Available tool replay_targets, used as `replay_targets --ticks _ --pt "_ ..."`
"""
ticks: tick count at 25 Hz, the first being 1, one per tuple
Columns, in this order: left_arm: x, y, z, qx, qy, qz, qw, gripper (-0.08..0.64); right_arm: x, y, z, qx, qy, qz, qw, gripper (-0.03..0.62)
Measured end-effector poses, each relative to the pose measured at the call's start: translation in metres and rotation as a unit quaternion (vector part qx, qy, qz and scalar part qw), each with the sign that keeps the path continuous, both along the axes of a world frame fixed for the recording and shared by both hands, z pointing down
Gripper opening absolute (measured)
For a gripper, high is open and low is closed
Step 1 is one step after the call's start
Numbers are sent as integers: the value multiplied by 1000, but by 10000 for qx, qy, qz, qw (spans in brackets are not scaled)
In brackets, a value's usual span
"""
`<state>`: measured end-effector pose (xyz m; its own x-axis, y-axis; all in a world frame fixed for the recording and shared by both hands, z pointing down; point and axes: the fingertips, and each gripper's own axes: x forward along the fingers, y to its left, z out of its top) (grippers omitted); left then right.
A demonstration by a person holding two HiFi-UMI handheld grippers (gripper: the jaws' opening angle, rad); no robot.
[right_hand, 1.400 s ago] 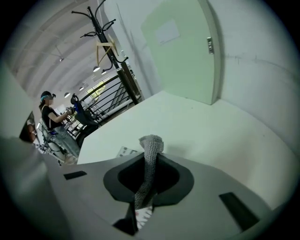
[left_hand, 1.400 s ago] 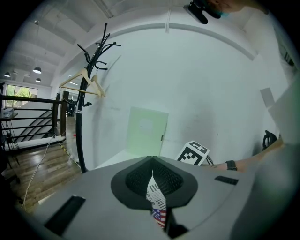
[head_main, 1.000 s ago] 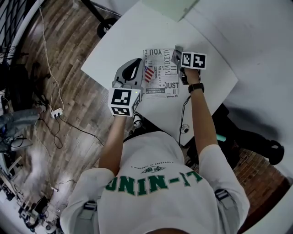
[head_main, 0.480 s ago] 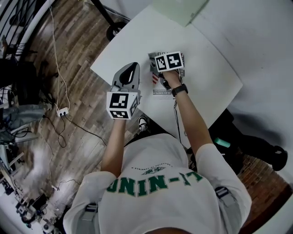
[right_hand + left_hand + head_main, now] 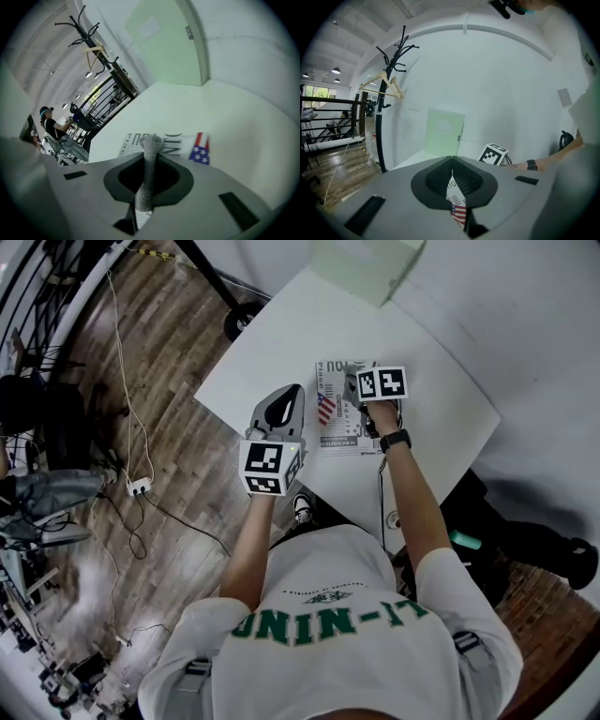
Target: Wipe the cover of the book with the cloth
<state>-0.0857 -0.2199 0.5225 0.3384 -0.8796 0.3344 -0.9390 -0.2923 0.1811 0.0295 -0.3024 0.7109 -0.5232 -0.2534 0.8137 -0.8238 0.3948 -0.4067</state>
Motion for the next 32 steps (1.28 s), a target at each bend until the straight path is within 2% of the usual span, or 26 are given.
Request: replay_targets --ticks 3,6,11,14,20,24,28,32 --pt "18 -5 -2 37 69 207 9998 15 43 -7 -1 37 113 363 9993 38" --pt "33 -7 -3 61 108 386 9992 15 77 -12 -1 55 -10 752 9972 38" --pt "38 -4 -3 62 95 456 9989 15 91 -16 2 -8 -8 1001 9950 41" --pt "27 -1 -2 45 74 332 9994 15 76 -17 -4 72 139 858 9962 40" --pt "2 3 0 12 -1 71 10000 15 -32 13 -20 0 -512 -217 9984 40" --pt "-7 8 -1 -9 -31 -30 10000 15 -76 34 -14 -157 -543 -752 9956 40" --pt "-7 9 -1 6 -15 -24 10000 15 -77 46 3 -226 -272 -967 9947 40" --pt "-1 9 -4 49 32 65 10000 15 -52 44 4 -251 -326 -667 9969 40"
